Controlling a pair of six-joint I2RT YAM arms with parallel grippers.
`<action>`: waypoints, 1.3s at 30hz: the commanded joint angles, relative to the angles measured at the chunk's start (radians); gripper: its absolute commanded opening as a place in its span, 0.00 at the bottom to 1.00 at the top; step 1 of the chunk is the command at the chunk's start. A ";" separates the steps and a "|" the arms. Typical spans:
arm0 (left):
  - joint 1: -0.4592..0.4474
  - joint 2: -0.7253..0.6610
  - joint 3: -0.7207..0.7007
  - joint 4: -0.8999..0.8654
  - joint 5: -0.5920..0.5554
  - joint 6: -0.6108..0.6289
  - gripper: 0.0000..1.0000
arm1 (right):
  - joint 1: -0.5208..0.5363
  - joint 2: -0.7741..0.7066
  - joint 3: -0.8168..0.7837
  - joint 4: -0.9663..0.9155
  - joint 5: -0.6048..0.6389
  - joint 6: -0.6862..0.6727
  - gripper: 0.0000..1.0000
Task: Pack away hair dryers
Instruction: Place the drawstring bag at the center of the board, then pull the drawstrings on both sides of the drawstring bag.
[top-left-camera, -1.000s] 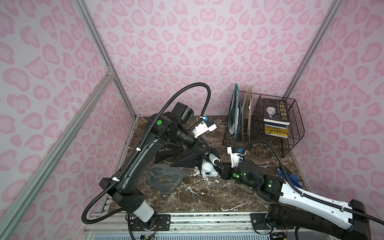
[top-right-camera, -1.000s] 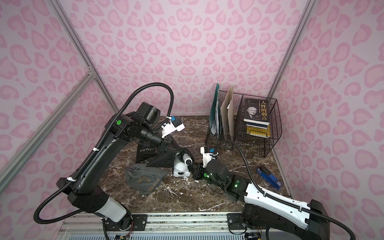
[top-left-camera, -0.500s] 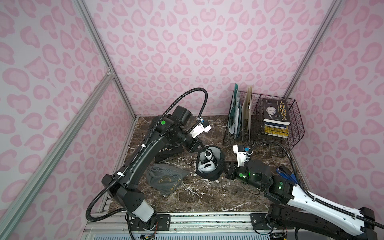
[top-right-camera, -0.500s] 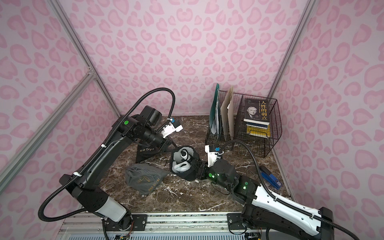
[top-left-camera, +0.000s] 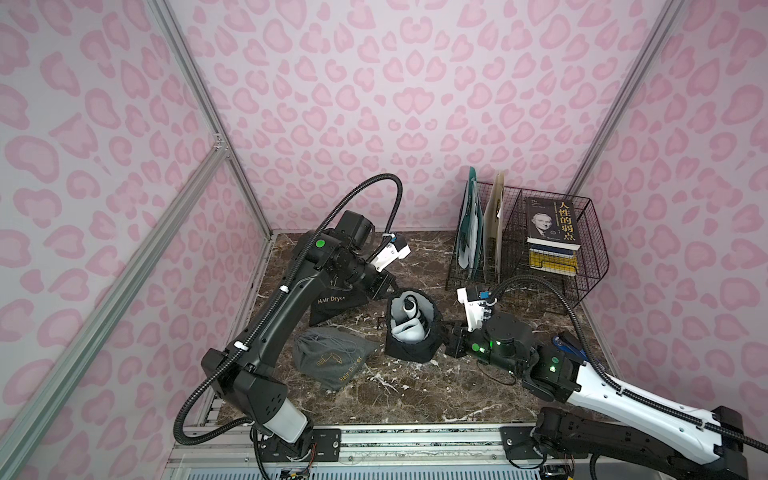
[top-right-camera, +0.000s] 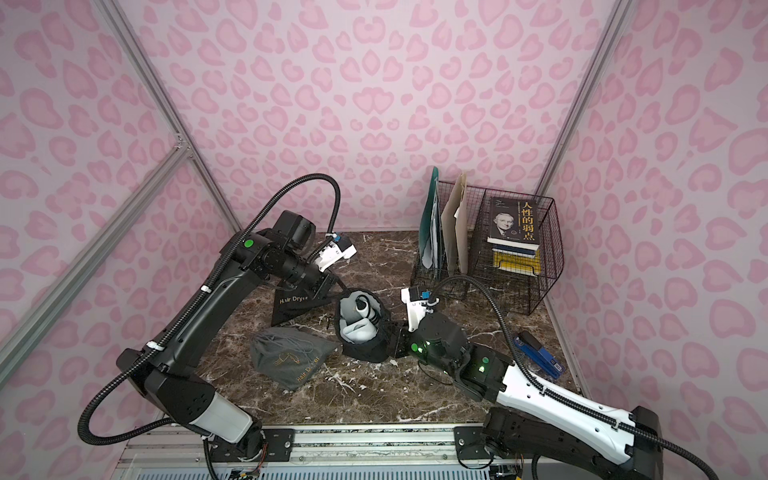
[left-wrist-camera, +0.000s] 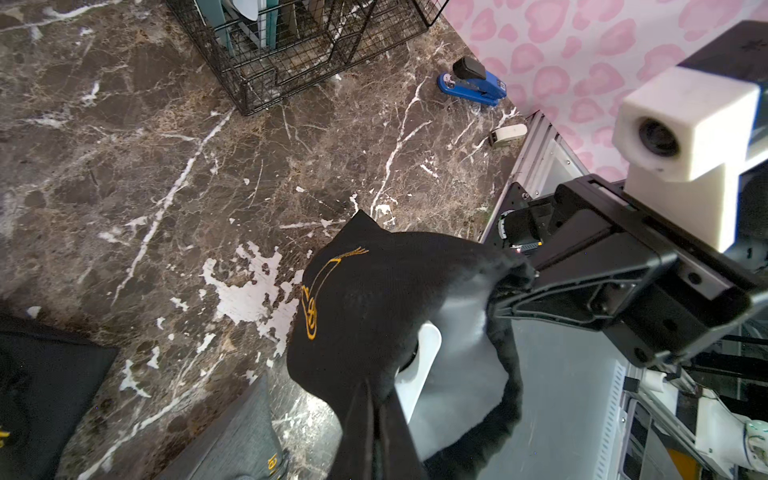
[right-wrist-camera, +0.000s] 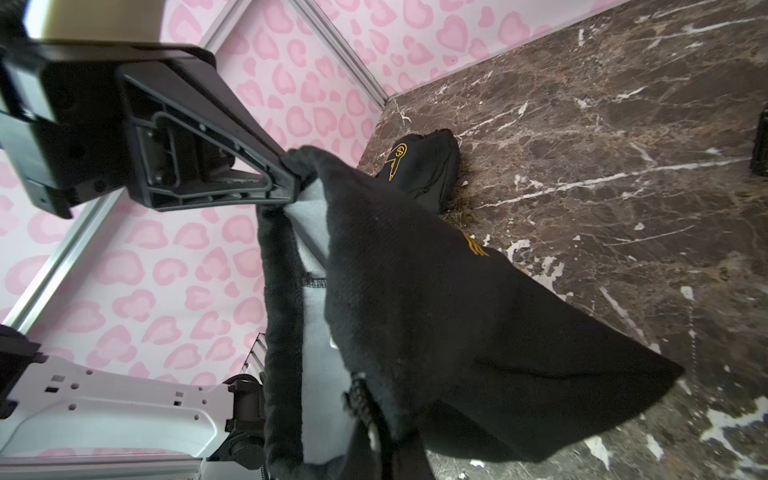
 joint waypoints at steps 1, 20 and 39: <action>0.007 -0.024 -0.027 -0.015 -0.025 0.068 0.02 | -0.005 0.034 -0.004 0.097 -0.020 -0.024 0.00; 0.027 -0.098 -0.269 0.064 -0.001 0.205 0.08 | -0.018 0.214 0.003 0.143 0.033 -0.096 0.00; 0.038 -0.023 -0.230 0.057 0.090 0.250 0.54 | -0.021 0.141 -0.136 0.186 0.102 -0.038 0.00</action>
